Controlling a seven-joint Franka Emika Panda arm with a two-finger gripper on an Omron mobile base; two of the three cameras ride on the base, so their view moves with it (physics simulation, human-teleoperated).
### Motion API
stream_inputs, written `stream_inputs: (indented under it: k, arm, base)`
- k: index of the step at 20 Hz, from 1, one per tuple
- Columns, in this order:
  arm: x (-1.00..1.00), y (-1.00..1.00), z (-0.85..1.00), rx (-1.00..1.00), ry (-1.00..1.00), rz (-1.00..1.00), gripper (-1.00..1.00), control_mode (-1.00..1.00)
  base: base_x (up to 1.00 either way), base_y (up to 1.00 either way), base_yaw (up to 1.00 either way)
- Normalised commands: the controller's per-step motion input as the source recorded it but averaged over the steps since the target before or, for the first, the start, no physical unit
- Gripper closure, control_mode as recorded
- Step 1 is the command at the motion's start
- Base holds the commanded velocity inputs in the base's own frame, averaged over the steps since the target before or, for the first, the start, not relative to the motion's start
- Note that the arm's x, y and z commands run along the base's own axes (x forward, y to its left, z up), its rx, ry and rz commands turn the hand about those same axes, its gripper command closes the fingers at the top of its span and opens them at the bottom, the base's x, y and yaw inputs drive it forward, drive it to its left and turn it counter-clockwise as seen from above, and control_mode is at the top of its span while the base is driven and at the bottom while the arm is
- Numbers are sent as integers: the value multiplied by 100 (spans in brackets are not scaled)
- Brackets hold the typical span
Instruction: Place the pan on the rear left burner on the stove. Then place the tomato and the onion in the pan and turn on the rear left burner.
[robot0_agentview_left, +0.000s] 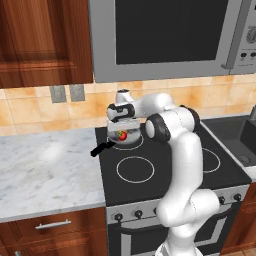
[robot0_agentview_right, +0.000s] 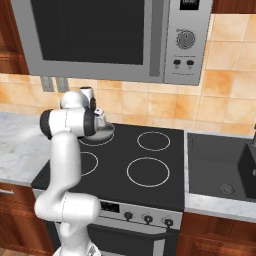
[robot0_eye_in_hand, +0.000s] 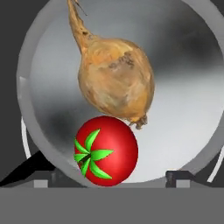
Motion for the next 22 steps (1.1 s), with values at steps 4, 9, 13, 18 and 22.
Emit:
stream_inputs:
  k: [4,9,13,18,22]
  arm:
    - [-65,-11,11,0,-1,0,-100,-100]
    - [-78,-22,9,0,-1,0,-100,-100]
    - [-91,-19,24,0,-5,0,-100,-100]
    - [-98,-11,36,0,-6,0,-100,-100]
    - [-91,-2,40,0,-2,0,-100,-100]
  base:
    - [0,0,0]
    - [0,0,0]
    - [0,0,0]
    - [0,0,0]
    - [0,0,0]
